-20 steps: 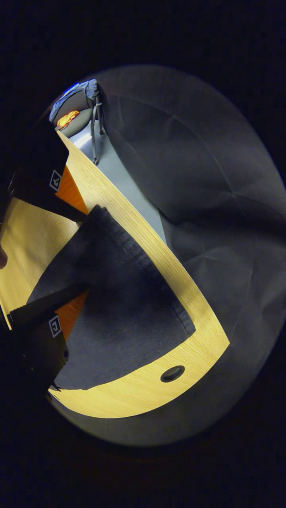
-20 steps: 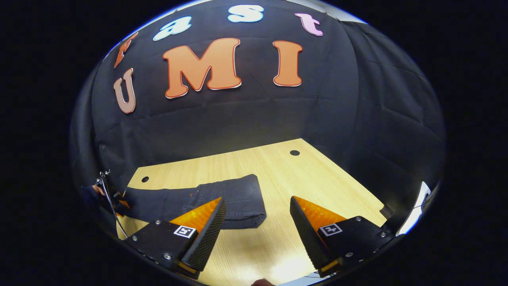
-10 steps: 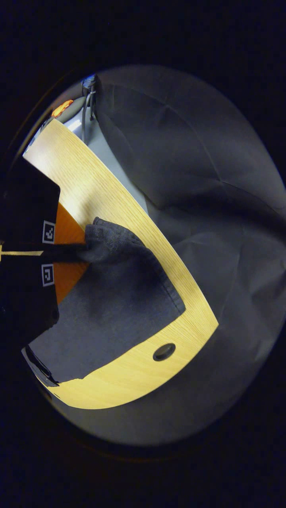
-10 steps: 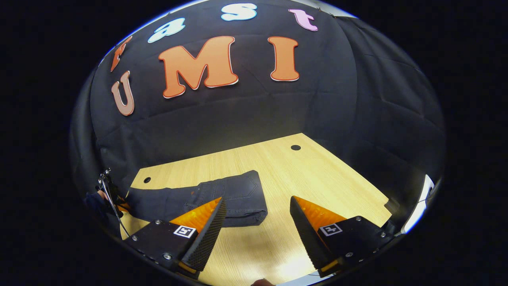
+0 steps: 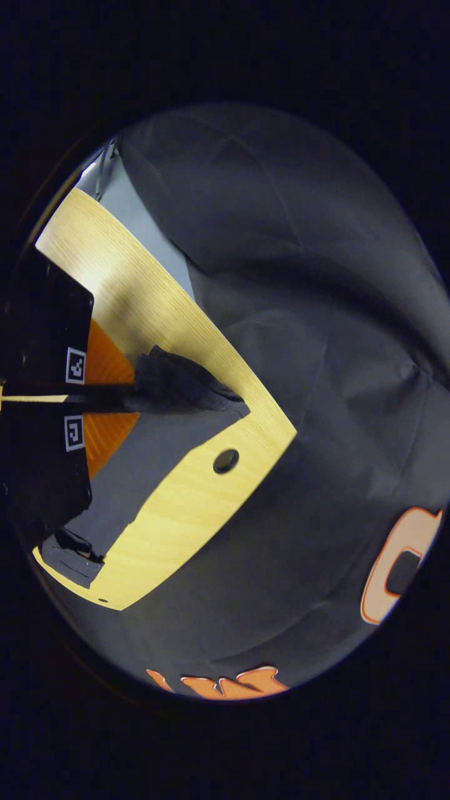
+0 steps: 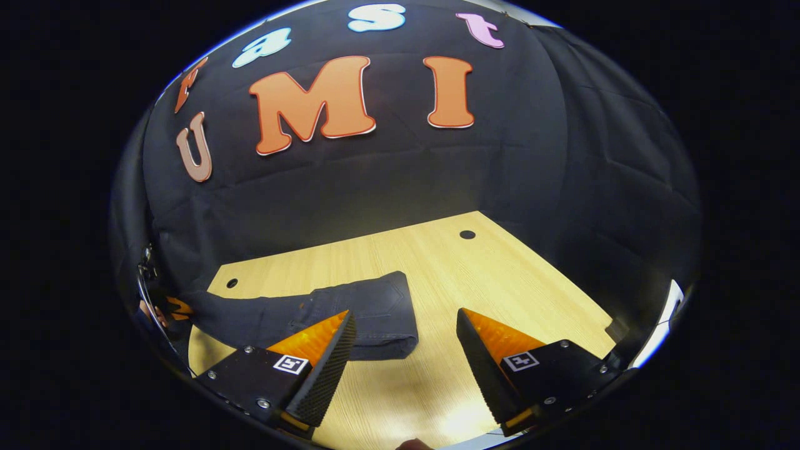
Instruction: Grasp the waist and the cuffs of the jeans and fold them to make the two legs overlap; first hold the waist and fold one-third of the jeans toward the cuffs, then hold the cuffs and fold the remaining one-third in the same direction to finish folding.
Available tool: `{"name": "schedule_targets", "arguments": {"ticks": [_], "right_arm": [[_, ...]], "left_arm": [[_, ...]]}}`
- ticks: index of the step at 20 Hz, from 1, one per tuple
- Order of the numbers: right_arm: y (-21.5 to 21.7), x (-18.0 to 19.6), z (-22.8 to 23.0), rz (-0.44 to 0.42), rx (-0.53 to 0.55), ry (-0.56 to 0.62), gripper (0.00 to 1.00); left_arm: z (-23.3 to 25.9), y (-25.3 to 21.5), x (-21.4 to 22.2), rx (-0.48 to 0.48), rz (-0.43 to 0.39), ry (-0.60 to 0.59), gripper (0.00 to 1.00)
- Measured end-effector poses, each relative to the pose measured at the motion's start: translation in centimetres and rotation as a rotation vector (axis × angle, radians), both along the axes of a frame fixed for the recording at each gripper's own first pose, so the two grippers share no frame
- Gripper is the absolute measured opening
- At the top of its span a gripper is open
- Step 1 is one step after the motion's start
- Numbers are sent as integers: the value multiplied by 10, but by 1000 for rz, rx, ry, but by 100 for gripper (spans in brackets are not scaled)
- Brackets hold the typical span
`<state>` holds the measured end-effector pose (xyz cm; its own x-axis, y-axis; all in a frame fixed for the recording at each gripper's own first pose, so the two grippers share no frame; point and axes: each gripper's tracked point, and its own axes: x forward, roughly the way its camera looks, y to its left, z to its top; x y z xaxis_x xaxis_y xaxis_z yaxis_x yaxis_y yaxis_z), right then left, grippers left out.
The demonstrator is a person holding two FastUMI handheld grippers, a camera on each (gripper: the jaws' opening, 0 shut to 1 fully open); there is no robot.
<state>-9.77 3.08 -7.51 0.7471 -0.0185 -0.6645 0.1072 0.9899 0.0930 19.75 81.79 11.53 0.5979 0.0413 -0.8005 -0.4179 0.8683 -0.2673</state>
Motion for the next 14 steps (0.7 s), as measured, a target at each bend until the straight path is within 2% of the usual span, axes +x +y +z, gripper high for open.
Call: {"name": "schedule_targets", "arguments": {"ticks": [5, 14], "right_arm": [[2, 17, 4, 34, 4, -23, 97], [-26, 35, -4, 32, 32, -30, 98]], "left_arm": [[72, -32, 7, 31, -101, -120, 4], [141, -132, 15, 72, -267, -250, 4]]}}
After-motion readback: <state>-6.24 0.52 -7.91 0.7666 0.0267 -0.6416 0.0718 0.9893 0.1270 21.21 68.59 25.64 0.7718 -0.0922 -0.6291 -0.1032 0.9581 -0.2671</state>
